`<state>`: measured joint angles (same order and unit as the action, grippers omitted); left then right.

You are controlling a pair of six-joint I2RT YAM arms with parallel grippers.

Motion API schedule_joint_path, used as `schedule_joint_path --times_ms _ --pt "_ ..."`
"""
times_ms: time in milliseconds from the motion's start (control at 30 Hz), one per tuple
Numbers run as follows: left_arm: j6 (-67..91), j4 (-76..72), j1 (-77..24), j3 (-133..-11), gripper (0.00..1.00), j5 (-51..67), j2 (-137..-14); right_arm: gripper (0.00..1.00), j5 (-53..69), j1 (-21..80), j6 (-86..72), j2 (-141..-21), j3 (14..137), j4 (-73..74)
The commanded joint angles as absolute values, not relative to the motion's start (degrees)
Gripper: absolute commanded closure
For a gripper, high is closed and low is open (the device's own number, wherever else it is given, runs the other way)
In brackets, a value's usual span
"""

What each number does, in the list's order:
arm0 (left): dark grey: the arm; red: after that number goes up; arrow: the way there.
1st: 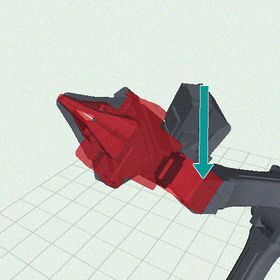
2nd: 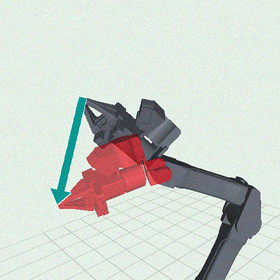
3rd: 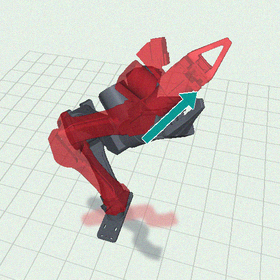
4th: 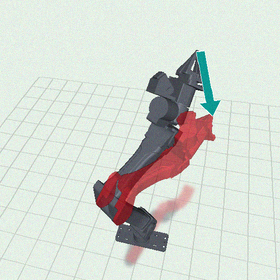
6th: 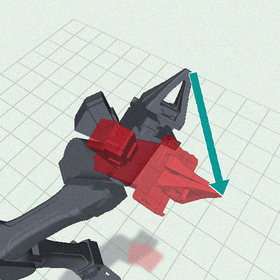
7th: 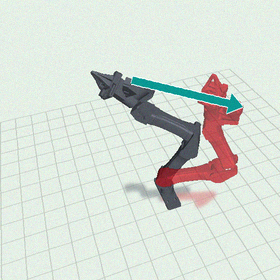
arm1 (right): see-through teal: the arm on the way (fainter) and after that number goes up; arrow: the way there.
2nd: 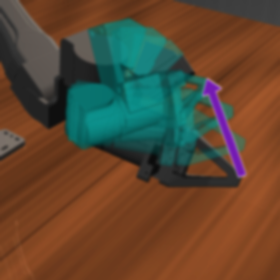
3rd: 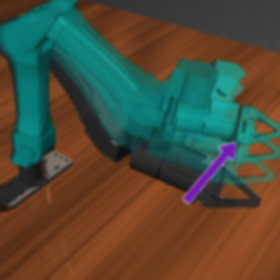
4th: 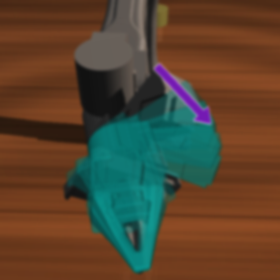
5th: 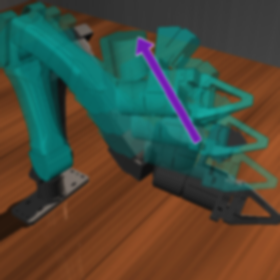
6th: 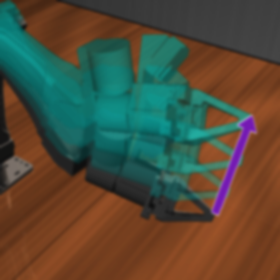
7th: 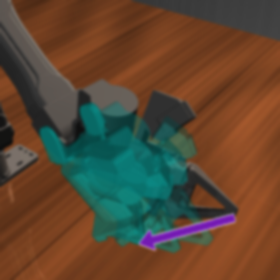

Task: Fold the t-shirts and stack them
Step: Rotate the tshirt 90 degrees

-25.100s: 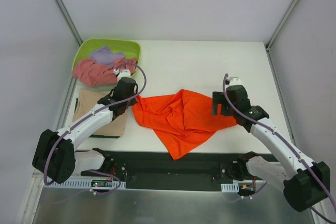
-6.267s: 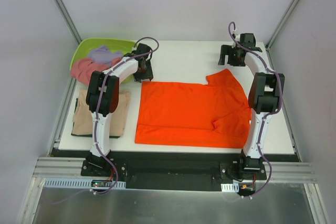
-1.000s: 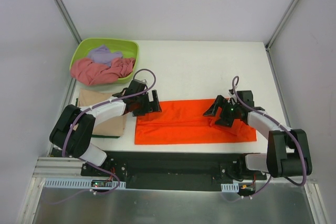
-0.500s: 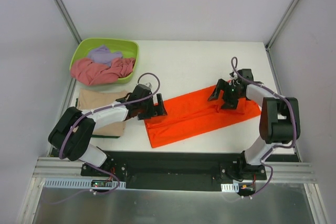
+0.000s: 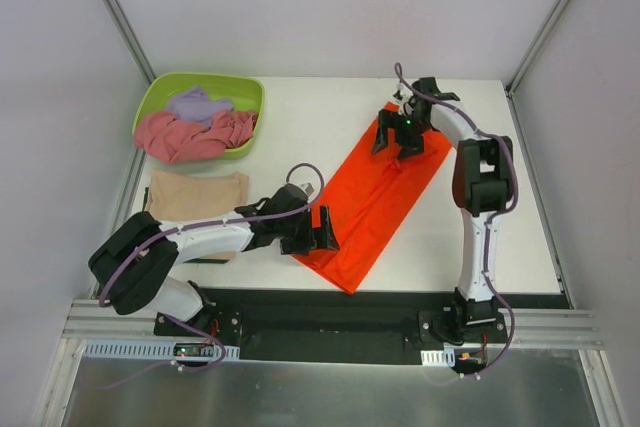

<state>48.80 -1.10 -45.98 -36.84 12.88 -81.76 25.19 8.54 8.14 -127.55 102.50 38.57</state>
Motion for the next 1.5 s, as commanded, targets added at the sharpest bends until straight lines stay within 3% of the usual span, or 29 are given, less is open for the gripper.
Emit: schedule_joint_path --times_ms 0,233,433,600,867,1267,1467 --pt "54.9 1.4 -51.4 -37.8 0.01 9.9 -85.1 0.04 26.1 12.5 8.4 -135.9 114.4 45.6" --pt "59.4 -1.7 -55.8 -41.0 0.01 6.9 -88.1 0.04 30.8 15.6 -2.1 -146.8 126.4 36.7" --pt "57.0 -6.3 -56.6 -46.1 0.01 11.3 -94.6 0.04 33.2 16.8 -9.6 -150.0 128.4 24.1" --pt "55.9 -6.3 -57.0 -49.0 0.01 12.1 -97.8 0.04 31.2 17.6 -8.6 -148.9 126.9 22.3" --pt "52.0 -5.8 -57.0 -45.9 0.01 9.5 -91.6 0.04 26.7 15.8 -3.8 -142.0 127.5 26.7" --pt "38.1 1.7 -57.0 -47.4 0.01 15.6 -81.5 0.04 28.4 13.8 6.2 -119.3 122.7 36.7" --pt "37.7 7.3 -55.6 -41.6 0.01 2.6 -69.1 0.04 15.9 13.6 11.4 -93.0 88.7 31.4"
